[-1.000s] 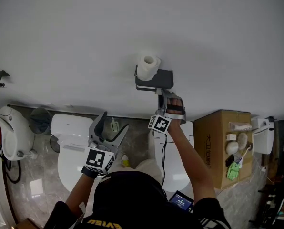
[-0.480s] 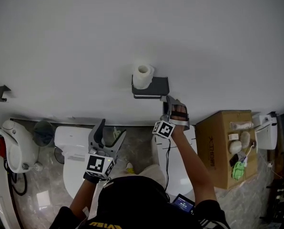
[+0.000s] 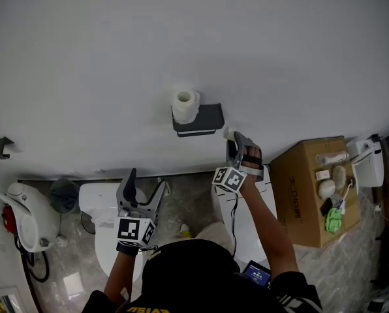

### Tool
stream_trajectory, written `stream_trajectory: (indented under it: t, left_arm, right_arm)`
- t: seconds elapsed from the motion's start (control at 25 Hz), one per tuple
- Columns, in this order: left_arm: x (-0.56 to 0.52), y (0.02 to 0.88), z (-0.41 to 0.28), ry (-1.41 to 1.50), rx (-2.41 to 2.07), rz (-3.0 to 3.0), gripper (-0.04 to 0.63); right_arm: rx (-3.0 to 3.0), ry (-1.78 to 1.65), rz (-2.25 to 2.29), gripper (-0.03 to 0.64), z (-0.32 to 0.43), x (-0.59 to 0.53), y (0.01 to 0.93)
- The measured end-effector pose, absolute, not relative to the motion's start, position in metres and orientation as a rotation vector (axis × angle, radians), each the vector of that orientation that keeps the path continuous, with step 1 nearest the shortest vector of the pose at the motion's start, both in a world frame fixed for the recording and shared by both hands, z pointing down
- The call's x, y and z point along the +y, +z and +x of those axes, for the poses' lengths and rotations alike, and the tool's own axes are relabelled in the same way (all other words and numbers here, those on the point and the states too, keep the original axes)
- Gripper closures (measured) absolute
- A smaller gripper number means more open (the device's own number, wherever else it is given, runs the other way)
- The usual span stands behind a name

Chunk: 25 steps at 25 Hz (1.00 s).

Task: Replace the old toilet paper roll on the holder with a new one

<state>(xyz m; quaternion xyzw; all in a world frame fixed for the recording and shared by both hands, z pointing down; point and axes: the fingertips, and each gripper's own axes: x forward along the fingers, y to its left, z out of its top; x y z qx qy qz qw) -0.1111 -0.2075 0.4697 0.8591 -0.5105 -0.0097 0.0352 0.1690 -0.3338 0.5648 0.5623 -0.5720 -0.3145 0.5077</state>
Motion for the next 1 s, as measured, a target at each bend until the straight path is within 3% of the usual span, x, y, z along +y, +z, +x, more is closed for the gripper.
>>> stream_trajectory:
  t: [0.2, 0.76, 1.0]
  left_arm:
    - [-0.211, 0.471, -0.108, -0.02, -1.57, 2.643, 0.225]
    - [-0.217, 0.47, -0.085, -0.003, -1.539, 2.67, 0.227]
    - [-0.214, 0.468, -0.077, 0.01, -1.542, 2.687, 0.227]
  right_arm:
    - [-1.486, -0.654, 1.533, 0.445, 0.178, -0.317, 0.534]
    - [-2.233, 0.22, 1.949, 0.446, 0.18, -0.268, 0.502]
    - [-2.296, 0.228, 2.054, 0.448, 0.19, -0.255, 0.47]
